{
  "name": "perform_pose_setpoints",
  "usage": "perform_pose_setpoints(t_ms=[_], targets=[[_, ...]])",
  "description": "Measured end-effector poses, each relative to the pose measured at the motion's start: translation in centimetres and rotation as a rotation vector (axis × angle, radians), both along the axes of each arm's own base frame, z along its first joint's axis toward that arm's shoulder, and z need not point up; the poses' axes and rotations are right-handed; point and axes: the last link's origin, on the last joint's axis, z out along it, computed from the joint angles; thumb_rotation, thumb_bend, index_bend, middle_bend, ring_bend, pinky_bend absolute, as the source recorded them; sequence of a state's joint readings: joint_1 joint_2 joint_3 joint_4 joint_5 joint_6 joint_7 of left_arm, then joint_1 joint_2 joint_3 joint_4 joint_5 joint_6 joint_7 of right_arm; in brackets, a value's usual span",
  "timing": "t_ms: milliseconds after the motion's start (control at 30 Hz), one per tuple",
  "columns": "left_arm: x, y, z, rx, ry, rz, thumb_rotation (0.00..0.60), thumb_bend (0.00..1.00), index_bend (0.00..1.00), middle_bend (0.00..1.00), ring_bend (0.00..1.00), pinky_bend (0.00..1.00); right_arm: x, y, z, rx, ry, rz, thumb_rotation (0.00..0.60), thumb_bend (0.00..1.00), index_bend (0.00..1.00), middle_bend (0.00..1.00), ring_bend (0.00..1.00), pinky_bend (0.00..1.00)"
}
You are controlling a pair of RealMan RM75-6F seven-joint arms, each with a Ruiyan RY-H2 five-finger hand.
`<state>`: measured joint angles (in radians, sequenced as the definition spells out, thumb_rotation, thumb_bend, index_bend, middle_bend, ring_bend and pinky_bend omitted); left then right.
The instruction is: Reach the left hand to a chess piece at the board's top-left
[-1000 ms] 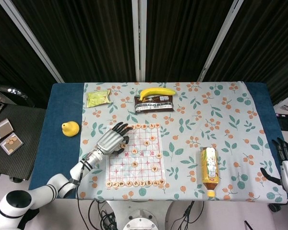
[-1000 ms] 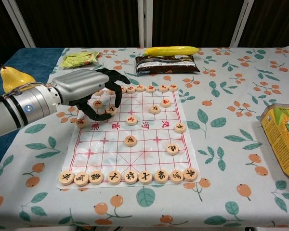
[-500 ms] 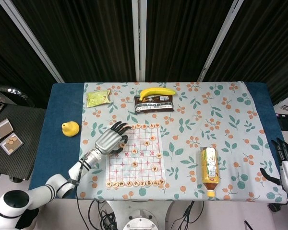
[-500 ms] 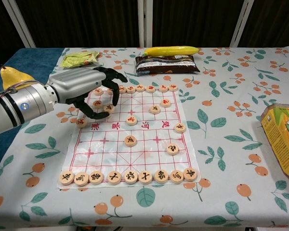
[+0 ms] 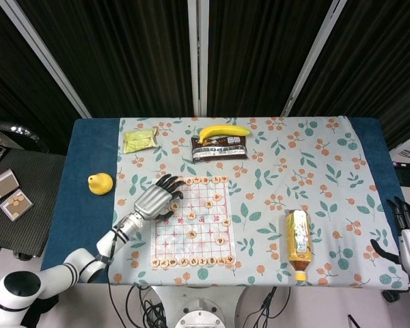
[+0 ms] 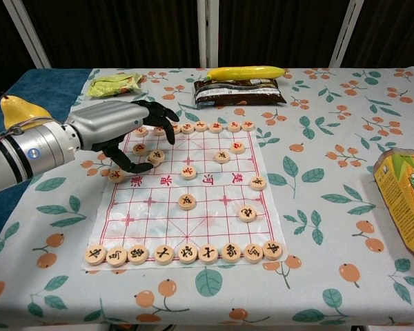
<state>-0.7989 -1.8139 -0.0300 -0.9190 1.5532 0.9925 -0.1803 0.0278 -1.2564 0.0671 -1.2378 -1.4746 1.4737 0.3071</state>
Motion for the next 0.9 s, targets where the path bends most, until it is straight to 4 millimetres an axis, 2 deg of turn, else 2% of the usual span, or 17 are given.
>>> perform_pose_setpoints(t_ms=[233, 433, 533, 767, 900], targets=[[-0.1, -0.3, 0.9, 0.017, -0.009, -0.005, 0.6, 0.31, 0.2, 0.07, 0.0, 0.0, 0.0, 0.0, 0.3, -0.011, -0.001, 0.003, 0.6, 0.15, 0.0, 0.0, 0.0, 0.0], [-1.0, -1.8, 4.0, 0.087, -0.049, 0.01, 0.6, 0.27, 0.14, 0.07, 0.0, 0.0, 0.0, 0.1, 0.4, -0.014, 0.002, 0.009, 0.6, 0.15, 0.0, 0.0, 0.0, 0.0], [-2.7, -3.7, 6.6, 0.174, -0.075, 0.063, 0.6, 0.23, 0.09, 0.07, 0.0, 0.0, 0.1, 0.1, 0.3, -0.011, 0.007, 0.016, 0.6, 0.15, 0.0, 0.0, 0.0, 0.0], [-11.0, -10.0, 13.3, 0.433, -0.04, 0.328, 0.6, 0.18, 0.07, 0.07, 0.0, 0.0, 0.5, -0.4, 0.0, -0.013, 0.037, 0.031, 0.6, 0.15, 0.0, 0.0, 0.0, 0.0], [-14.4, -13.3, 16.0, 0.525, -0.005, 0.442, 0.6, 0.17, 0.07, 0.07, 0.0, 0.0, 1.0, -0.9, -0.7, 0.006, 0.053, 0.034, 0.6, 0.14, 0.0, 0.0, 0.0, 0.0]])
